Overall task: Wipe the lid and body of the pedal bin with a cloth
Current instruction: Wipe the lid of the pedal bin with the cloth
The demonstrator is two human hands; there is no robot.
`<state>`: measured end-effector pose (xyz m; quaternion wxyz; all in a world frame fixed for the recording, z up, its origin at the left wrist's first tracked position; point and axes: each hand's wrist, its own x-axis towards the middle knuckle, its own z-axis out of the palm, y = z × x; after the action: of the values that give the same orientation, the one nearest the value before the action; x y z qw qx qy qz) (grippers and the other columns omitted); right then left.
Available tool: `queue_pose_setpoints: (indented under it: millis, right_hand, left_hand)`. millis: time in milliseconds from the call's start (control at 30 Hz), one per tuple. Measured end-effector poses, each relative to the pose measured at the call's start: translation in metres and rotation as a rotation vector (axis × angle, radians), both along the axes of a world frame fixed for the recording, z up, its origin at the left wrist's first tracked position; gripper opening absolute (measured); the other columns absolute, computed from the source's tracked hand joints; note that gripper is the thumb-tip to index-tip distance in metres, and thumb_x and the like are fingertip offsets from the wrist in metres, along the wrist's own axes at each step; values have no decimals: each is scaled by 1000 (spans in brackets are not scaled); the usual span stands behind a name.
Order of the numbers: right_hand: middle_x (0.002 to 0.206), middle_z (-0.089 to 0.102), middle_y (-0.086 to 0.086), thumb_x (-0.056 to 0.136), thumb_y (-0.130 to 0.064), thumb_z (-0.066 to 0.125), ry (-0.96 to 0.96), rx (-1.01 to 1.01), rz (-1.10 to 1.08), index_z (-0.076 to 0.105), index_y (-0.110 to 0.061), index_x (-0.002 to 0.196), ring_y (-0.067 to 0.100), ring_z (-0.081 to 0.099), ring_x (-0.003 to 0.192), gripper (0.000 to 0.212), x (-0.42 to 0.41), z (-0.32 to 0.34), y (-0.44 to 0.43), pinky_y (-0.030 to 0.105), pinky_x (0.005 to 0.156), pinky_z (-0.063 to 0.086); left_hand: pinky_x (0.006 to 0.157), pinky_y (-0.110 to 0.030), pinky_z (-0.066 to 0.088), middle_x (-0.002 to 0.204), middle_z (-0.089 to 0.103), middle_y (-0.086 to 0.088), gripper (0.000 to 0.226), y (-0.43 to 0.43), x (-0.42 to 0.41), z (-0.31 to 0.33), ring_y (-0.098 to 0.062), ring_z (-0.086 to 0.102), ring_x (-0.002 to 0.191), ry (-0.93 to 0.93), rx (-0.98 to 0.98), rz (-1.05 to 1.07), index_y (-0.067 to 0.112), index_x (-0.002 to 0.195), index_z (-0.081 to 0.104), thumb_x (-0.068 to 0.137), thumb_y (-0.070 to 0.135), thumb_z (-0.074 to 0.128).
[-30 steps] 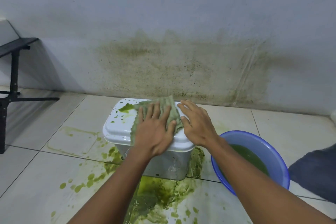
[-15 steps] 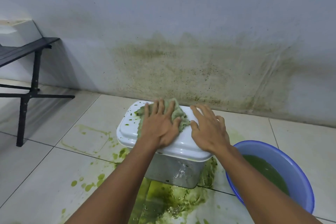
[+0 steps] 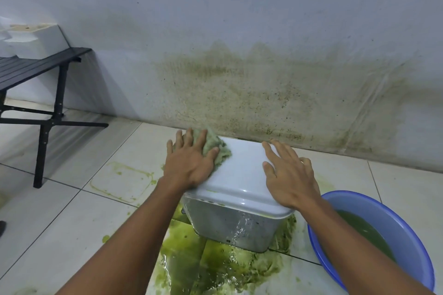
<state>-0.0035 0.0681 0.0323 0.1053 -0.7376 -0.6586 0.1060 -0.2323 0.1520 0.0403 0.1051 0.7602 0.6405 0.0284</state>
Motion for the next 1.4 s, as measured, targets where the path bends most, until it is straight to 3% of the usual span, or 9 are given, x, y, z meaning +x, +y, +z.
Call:
queue_pose_setpoints:
  millis: [167,367,500,633,800,933,1033,1200,1400]
  right_hand:
    - [167,3,-9,105,-41,22,-5,-15,-8,8,-35,158,13,1,153,55,0,3,-1,45,119,10]
    - [167,5,-10,105,-41,24,-8,-14,-17,10,-35,158,12,3,153,55,-2,7,-2,46,119,13]
    - [167,5,-10,105,-41,23,-1,-8,-16,10,-35,158,12,4,153,55,-3,6,-3,45,119,11]
    - [167,5,-8,105,-41,22,-7,-18,-17,9,-34,158,13,3,153,55,-3,6,-2,45,120,11]
    - [167,7,-9,105,-41,24,-4,-5,-22,11,-35,158,13,5,153,55,-2,6,-2,46,119,13]
    - [166,9,-10,105,-43,25,-10,9,-26,13,-36,157,13,6,153,55,-2,4,-1,47,118,16]
    - [167,8,-9,105,-43,23,-6,6,-22,12,-36,158,12,6,153,55,-2,3,-1,45,118,14]
    - [167,7,-7,105,-42,23,13,-4,-27,11,-34,158,14,3,153,55,-2,4,-1,46,120,11]
    - [166,10,-9,105,-41,27,7,22,-23,16,-36,157,12,6,153,54,-2,3,-1,46,118,14]
  left_hand:
    - [125,-54,-12,171,-9,-8,69,1,53,2,-33,-13,157,43,-5,-125,31,164,-2,103,62,14]
    - [127,-42,-12,170,-13,6,65,-48,31,-5,-16,-19,156,-16,58,-267,37,162,-3,104,61,14]
    - [128,-44,-2,171,-8,5,74,-30,-13,-4,-20,-9,158,-12,35,-106,38,162,2,97,71,12]
    - [127,-51,4,172,-2,-9,72,13,-5,2,-35,-1,158,-32,-42,63,31,164,4,102,64,20]
    - [126,-51,-8,171,-9,-8,68,-15,61,2,-33,-14,157,42,14,-155,28,164,-4,105,58,12]
    - [127,-42,-11,170,-14,3,65,-63,49,-5,-18,-20,156,-8,69,-263,34,162,-6,105,60,12]
    - [128,-41,-8,170,-10,6,71,-62,8,-9,-16,-16,157,-21,94,-165,37,162,-1,99,68,8]
    - [127,-50,-4,172,-7,-6,74,3,5,-1,-32,-8,158,-4,-28,69,31,164,0,101,67,17]
    - [126,-50,-10,172,-9,-4,67,-19,77,2,-29,-13,157,58,4,-209,29,164,-3,105,58,13]
